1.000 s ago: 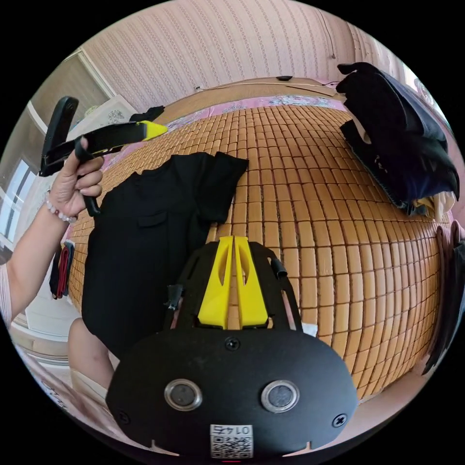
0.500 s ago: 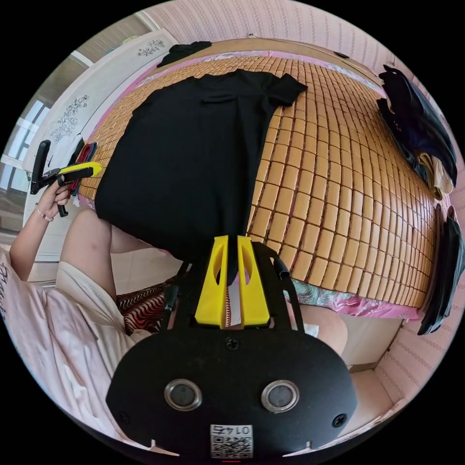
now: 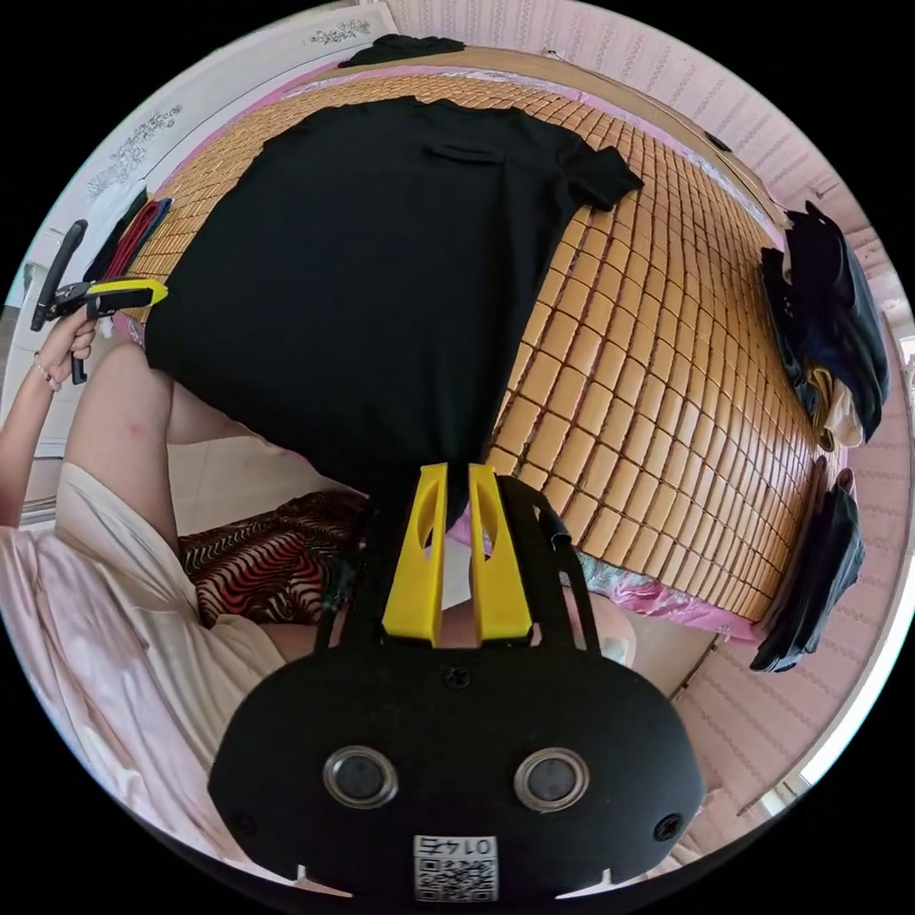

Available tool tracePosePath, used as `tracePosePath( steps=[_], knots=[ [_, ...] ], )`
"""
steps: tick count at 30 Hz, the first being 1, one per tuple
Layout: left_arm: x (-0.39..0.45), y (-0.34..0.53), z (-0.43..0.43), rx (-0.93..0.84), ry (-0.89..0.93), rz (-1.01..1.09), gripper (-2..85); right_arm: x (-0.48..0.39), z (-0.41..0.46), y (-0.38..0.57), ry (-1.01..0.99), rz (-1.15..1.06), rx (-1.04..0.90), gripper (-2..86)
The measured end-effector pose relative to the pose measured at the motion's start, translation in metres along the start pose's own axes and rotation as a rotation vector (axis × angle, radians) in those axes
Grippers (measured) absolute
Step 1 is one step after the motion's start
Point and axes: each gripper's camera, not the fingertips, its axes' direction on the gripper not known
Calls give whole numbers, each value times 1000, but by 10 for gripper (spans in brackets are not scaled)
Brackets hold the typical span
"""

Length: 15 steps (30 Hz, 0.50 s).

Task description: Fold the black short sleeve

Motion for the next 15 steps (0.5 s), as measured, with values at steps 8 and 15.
tracePosePath(
  steps=[8,15],
  knots=[
    [-64,2,-52,277,48,-151,44,-37,-50,-96,-3,-198,180,67],
    [-95,-35,-51,393,94,-242,48,-133,-68,-249,-141,-481,334,67]
  ],
)
